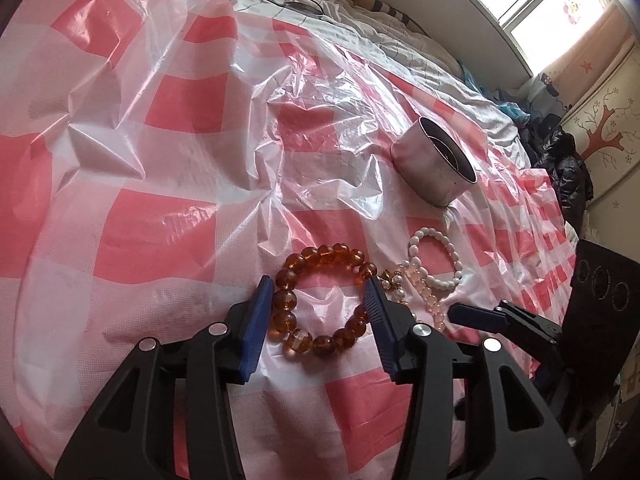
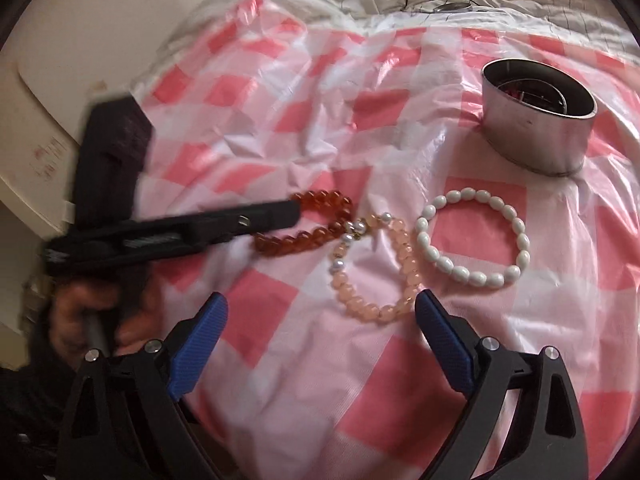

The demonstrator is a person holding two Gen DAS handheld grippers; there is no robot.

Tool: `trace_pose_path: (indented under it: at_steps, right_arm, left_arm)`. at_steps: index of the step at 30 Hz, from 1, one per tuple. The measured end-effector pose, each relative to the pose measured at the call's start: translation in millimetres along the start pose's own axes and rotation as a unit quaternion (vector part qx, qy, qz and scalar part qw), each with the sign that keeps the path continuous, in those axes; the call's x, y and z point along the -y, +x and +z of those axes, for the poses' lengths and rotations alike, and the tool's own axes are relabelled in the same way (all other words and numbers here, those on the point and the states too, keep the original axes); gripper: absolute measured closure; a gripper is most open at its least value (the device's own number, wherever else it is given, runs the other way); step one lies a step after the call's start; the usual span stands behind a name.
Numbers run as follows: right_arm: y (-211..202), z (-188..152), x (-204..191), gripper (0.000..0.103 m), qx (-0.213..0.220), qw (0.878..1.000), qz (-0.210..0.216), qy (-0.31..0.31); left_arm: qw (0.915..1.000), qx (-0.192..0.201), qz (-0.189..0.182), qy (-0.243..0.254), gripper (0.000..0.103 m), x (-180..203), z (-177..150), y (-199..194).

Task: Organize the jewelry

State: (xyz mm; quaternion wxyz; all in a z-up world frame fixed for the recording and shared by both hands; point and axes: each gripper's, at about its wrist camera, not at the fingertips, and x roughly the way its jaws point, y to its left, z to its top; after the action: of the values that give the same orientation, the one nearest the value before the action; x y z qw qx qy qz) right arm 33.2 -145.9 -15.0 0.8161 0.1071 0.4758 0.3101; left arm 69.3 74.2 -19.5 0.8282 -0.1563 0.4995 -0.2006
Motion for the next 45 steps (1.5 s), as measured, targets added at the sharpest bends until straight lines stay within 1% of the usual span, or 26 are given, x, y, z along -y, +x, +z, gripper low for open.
trace_pose_path:
  at_steps: [1, 2, 5, 7, 9, 10, 11, 12, 13, 15, 19, 22, 24, 25, 26, 27, 28, 29, 30, 32, 33, 34, 37, 40, 43, 45]
  right_arm:
    - [-9.6, -0.5, 3.1, 0.012, 0.018, 1.000, -0.005, 0.007]
    - [-18.8, -0.1, 7.3, 0.012, 0.037, 0.999, -0.024, 0.013]
    - [-31.9, 5.6, 23.8, 0.012, 0.076, 0.991, -0.105, 0.040]
    - [-29.5, 10.3, 30.6, 0.012, 0.076, 0.986, -0.141, 0.046]
    - [-21.2, 14.1, 30.3, 0.012, 0.068, 0.979, -0.187, 0.033]
    - [-16.9, 15.2, 29.1, 0.012, 0.063, 0.978, -0.199, 0.026]
    - [-13.7, 14.7, 28.7, 0.012, 0.058, 0.977, -0.203, 0.021]
    - [-11.1, 15.0, 27.5, 0.012, 0.057, 0.978, -0.200, 0.019]
    - [-10.1, 14.2, 26.6, 0.012, 0.057, 0.979, -0.195, 0.017]
    - [-7.4, 12.7, 26.1, 0.012, 0.054, 0.979, -0.198, 0.011]
    - [-1.7, 13.6, 34.9, 0.012, 0.055, 0.973, -0.221, 0.033]
    - [-2.9, 16.7, 39.9, 0.014, 0.065, 0.967, -0.242, 0.038]
    - [2.1, 18.0, 39.7, 0.036, 0.055, 0.966, -0.250, 0.028]
    - [6.0, 17.9, 38.4, 0.042, 0.046, 0.966, -0.255, 0.019]
    - [10.5, 17.7, 35.4, 0.053, 0.037, 0.964, -0.263, 0.004]
    - [12.8, 17.0, 31.7, 0.067, 0.032, 0.965, -0.259, -0.008]
    - [14.8, 16.6, 28.4, 0.073, 0.028, 0.966, -0.256, -0.018]
    - [16.3, 15.9, 25.7, 0.085, 0.024, 0.967, -0.253, -0.026]
    - [16.2, 15.5, 24.8, 0.093, 0.023, 0.968, -0.250, -0.027]
    - [11.4, 14.9, 28.6, 0.095, 0.031, 0.974, -0.226, -0.007]
    - [6.6, 14.4, 32.4, 0.095, 0.038, 0.978, -0.202, 0.013]
    - [1.2, 14.3, 37.2, 0.095, 0.047, 0.983, -0.175, 0.034]
    - [-22.0, 11.4, 54.6, 0.095, 0.092, 0.988, -0.065, 0.109]
    - [-40.1, 8.2, 65.9, 0.095, 0.134, 0.979, 0.021, 0.155]
    - [-54.4, 6.0, 72.4, 0.095, 0.171, 0.963, 0.095, 0.183]
    - [-61.1, 6.0, 75.9, 0.095, 0.191, 0.953, 0.132, 0.195]
  left_arm:
    - [1.0000, 0.000, 0.000, -0.004, 0.059, -1.0, 0.5, 0.2]
    - [1.0000, 0.001, 0.001, -0.007, 0.059, -2.5, 0.2, -0.3]
    - [0.9999, 0.003, 0.001, -0.016, 0.059, -5.7, 0.8, -0.3]
    - [0.9999, 0.003, 0.005, -0.014, 0.058, -4.9, 0.9, 1.3]
    - [0.9999, 0.004, 0.014, -0.001, 0.058, -0.5, -0.1, 3.0]
    - [0.9998, 0.004, 0.016, 0.010, 0.058, 3.2, -0.6, 4.3]
    - [0.9996, 0.003, 0.018, 0.021, 0.058, 6.4, -1.7, 4.9]
    - [0.9992, 0.003, 0.021, 0.033, 0.066, 10.8, -2.8, 5.4]
    - [0.9987, 0.001, 0.024, 0.046, 0.079, 15.2, -3.5, 6.7]
    - [0.9977, -0.004, 0.033, 0.059, 0.091, 19.0, -4.2, 9.1]
    - [0.9966, -0.004, 0.045, 0.068, 0.092, 20.5, -3.6, 10.8]
    - [0.9948, -0.001, 0.068, 0.076, 0.092, 23.1, -3.4, 12.2]
    - [0.9945, 0.004, 0.080, 0.067, 0.092, 20.8, -1.3, 13.5]
    - [0.9950, 0.004, 0.079, 0.062, 0.091, 19.2, -0.2, 14.6]
    - [0.9951, 0.002, 0.078, 0.060, 0.091, 17.9, 0.0, 15.6]
    - [0.9951, -0.001, 0.078, 0.062, 0.088, 18.0, -0.1, 17.3]
    - [0.9950, -0.004, 0.075, 0.066, 0.080, 19.7, -0.6, 19.7]
    - [0.9948, -0.006, 0.072, 0.073, 0.076, 23.0, -1.8, 22.1]
    - [0.9940, -0.005, 0.075, 0.080, 0.070, 27.0, -3.3, 23.7]
    - [0.9910, -0.005, 0.087, 0.102, 0.070, 36.6, -5.9, 25.2]
    - [0.9922, -0.009, 0.073, 0.101, 0.086, 38.1, -5.6, 24.8]
    - [0.9947, -0.017, 0.041, 0.093, 0.093, 38.3, -4.3, 24.4]
    - [0.9964, -0.002, 0.004, 0.085, 0.093, 42.8, -2.8, 16.7]
    - [0.9967, 0.022, -0.037, 0.068, 0.093, 43.6, 1.5, 4.4]
    - [0.9935, 0.050, -0.084, 0.060, 0.093, 46.6, 5.9, -8.3]
    - [0.9902, 0.062, -0.109, 0.062, 0.093, 52.3, 6.7, -14.2]
